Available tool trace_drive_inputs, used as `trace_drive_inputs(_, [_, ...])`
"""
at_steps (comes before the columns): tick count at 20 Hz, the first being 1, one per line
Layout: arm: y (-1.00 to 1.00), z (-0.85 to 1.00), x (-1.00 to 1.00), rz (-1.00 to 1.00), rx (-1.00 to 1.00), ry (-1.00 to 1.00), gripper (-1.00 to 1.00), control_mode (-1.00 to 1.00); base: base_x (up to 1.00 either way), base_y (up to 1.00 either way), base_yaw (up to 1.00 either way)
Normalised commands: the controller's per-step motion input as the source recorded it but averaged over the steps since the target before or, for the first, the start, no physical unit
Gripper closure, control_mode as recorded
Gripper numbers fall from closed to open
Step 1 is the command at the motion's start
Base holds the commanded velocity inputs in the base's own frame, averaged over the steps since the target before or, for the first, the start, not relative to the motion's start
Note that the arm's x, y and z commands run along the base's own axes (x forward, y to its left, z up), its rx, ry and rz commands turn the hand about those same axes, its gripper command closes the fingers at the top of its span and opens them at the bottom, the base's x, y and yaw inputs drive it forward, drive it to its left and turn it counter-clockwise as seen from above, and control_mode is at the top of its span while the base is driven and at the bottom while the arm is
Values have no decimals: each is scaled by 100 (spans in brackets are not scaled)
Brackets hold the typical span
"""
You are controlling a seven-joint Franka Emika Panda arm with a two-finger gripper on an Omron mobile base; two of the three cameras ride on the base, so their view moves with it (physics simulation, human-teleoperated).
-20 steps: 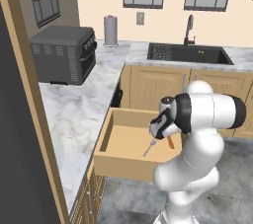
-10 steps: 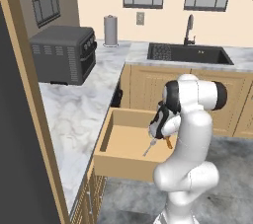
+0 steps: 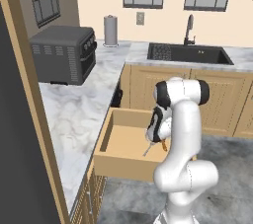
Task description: Organize the utensils by type. Pick up the wooden spoons from the counter and place them in the open cabinet. Then pick up the metallic utensils from the counter and place them in the open drawer.
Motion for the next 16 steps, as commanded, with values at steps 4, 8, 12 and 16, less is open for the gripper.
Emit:
trace_drive_inputs(4, [-9,-60,14,0,0,0,100,-100,0,0,0])
trace_drive_inputs(8, [-13,-52,5,0,0,0,100,-100,0,0,0])
trace_drive_inputs(12, [-15,-45,17,0,0,0,100,-100,0,0,0])
trace_drive_inputs(16, [-29,-41,34,0,1,0,100,-100,0,0,0])
